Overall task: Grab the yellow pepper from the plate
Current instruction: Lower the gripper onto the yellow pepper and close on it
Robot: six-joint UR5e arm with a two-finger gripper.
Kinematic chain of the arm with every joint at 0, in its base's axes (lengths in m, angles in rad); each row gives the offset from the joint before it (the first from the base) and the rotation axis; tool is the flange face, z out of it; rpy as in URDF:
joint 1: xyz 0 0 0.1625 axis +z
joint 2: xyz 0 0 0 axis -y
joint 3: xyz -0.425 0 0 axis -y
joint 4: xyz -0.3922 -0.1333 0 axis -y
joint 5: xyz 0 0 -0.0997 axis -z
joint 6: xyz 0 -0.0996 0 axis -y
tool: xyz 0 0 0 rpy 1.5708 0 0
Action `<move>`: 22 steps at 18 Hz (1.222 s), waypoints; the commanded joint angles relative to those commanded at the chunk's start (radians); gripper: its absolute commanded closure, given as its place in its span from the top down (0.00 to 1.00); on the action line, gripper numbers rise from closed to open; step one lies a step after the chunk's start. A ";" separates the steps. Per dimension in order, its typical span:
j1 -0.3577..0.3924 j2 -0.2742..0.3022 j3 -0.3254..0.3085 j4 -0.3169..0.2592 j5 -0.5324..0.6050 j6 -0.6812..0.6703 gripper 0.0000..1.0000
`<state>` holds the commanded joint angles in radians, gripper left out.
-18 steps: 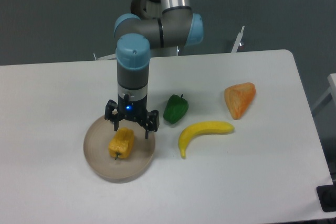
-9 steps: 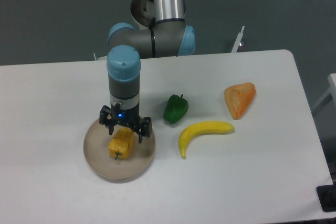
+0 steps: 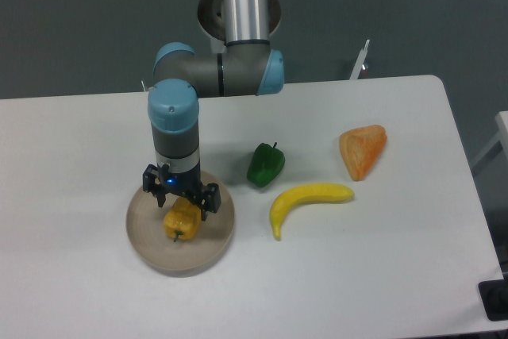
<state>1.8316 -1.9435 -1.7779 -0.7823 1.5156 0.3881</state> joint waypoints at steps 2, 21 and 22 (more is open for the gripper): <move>-0.002 -0.005 -0.002 0.000 0.002 -0.003 1.00; -0.003 0.001 0.023 0.000 0.029 0.003 0.44; -0.003 0.005 0.035 -0.002 0.029 0.006 0.44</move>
<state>1.8285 -1.9390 -1.7427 -0.7838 1.5447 0.3942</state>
